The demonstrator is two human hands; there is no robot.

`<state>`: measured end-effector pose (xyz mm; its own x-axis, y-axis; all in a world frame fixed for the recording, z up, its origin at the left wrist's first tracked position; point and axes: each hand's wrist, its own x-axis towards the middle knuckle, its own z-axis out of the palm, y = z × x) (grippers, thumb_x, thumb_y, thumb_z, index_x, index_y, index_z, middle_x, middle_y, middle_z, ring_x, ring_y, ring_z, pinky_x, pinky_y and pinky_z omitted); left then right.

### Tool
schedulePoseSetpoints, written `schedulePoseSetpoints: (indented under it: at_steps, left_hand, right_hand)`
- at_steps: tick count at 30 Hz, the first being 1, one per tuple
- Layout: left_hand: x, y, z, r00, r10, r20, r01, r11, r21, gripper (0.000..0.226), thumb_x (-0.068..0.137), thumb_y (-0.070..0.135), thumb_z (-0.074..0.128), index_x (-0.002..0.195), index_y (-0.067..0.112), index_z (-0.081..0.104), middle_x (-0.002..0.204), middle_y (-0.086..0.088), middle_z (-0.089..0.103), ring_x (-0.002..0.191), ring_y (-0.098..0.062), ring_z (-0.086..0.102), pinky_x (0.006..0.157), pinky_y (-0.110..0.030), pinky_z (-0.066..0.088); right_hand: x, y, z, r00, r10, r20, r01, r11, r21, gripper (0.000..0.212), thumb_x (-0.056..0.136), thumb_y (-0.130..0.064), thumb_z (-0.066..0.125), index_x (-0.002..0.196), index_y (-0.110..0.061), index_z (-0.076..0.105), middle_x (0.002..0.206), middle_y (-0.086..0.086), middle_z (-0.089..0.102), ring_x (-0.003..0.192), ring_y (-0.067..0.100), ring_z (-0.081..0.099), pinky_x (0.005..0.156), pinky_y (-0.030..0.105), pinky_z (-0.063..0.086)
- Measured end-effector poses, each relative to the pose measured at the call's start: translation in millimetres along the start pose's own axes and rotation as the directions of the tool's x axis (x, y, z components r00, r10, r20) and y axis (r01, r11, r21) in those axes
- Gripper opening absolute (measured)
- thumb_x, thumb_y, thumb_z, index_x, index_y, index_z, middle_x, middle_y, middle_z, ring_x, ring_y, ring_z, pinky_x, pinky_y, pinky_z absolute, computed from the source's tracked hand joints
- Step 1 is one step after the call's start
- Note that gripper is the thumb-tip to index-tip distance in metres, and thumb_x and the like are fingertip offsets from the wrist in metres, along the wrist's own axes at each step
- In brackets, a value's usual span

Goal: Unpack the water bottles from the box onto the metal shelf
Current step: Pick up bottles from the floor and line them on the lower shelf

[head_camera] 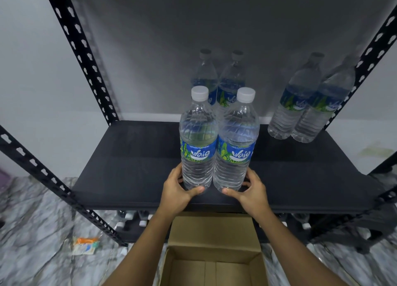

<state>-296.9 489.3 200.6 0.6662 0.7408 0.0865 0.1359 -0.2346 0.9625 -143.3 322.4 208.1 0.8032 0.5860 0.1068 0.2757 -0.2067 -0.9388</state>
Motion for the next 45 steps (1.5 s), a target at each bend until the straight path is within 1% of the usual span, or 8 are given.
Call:
schedulePoseSetpoints:
  at_steps: [4,13,21,30,34,36,40,45]
  left_hand:
    - [-2,3,3,1.0,0.0,-0.02,0.0,1.0,0.0,0.082,0.062,0.009,0.092,0.133,0.019,0.054,0.12,0.012,0.068,0.104,0.008,0.063,0.086,-0.007,0.048]
    - [2,2,-15,0.999,0.028,-0.031,-0.026,0.998,0.058,0.072,0.063,0.014,0.092,0.122,0.037,0.058,0.116,0.014,0.068,0.104,0.006,0.064,0.087,-0.01,0.05]
    - [19,-19,-87,0.992,-0.04,-0.121,0.05,0.996,0.08,0.085,0.064,0.015,0.092,0.134,0.026,0.044,0.121,0.016,0.065,0.11,0.001,0.062,0.09,-0.014,0.048]
    - [73,-38,-167,0.973,0.028,-0.23,0.006,0.99,0.144,0.076,0.064,0.012,0.09,0.128,0.03,0.052,0.117,0.021,0.063,0.113,-0.001,0.061,0.096,-0.025,0.049]
    - [107,-39,-192,0.975,0.014,-0.222,0.022,0.986,0.163,0.071,0.066,0.012,0.089,0.125,0.027,0.055,0.102,0.032,0.06,0.093,0.018,0.058,0.078,0.0,0.041]
    - [125,-43,-200,0.974,0.004,-0.225,0.032,0.987,0.159,0.065,0.067,0.009,0.088,0.12,0.029,0.056,0.1,0.029,0.063,0.087,0.025,0.057,0.072,0.001,0.042]
    - [161,-42,-208,0.975,-0.005,-0.222,0.055,0.974,0.218,0.069,0.066,0.013,0.089,0.127,0.019,0.056,0.114,0.012,0.066,0.092,0.004,0.06,0.066,0.001,0.039]
    - [200,-46,-209,0.97,0.042,-0.24,0.029,0.959,0.283,0.07,0.069,0.008,0.087,0.131,0.01,0.054,0.127,-0.004,0.066,0.117,-0.021,0.061,0.08,-0.011,0.035]
  right_hand:
    - [-1,-1,2,1.0,-0.026,-0.007,0.026,1.0,-0.01,0.082,0.054,-0.016,0.094,0.128,-0.018,0.058,0.115,-0.011,0.06,0.097,-0.005,0.062,0.077,0.011,0.05]
    - [5,-4,23,0.998,-0.061,0.011,0.061,0.997,-0.055,0.08,0.054,-0.02,0.094,0.126,-0.016,0.06,0.117,-0.009,0.059,0.099,-0.007,0.06,0.078,0.008,0.048]
    - [20,-28,102,0.991,-0.118,0.062,0.121,0.992,-0.035,0.081,0.054,-0.022,0.094,0.126,-0.019,0.06,0.118,-0.01,0.059,0.102,0.001,0.061,0.086,0.02,0.052]
    - [66,-59,209,0.985,-0.171,0.039,0.173,0.983,-0.065,0.082,0.052,-0.026,0.093,0.126,-0.019,0.059,0.117,-0.007,0.059,0.106,0.011,0.061,0.091,0.032,0.053]
    - [96,-69,244,0.987,-0.163,0.014,0.163,0.984,-0.066,0.079,0.053,-0.023,0.093,0.125,-0.019,0.059,0.114,-0.007,0.055,0.102,0.011,0.059,0.091,0.033,0.053]
    - [113,-70,258,0.991,-0.132,0.022,0.133,0.99,-0.052,0.076,0.053,-0.027,0.093,0.121,-0.026,0.059,0.113,-0.009,0.055,0.103,0.015,0.062,0.091,0.038,0.055]
    - [144,-75,275,0.989,-0.146,-0.009,0.144,0.986,-0.087,0.072,0.054,-0.023,0.093,0.119,-0.019,0.061,0.112,-0.003,0.056,0.102,0.019,0.062,0.091,0.039,0.054]
    - [172,-80,286,0.98,-0.193,-0.04,0.189,0.977,-0.096,0.063,0.057,-0.022,0.092,0.113,-0.016,0.064,0.11,0.001,0.061,0.097,0.014,0.06,0.082,0.024,0.046]
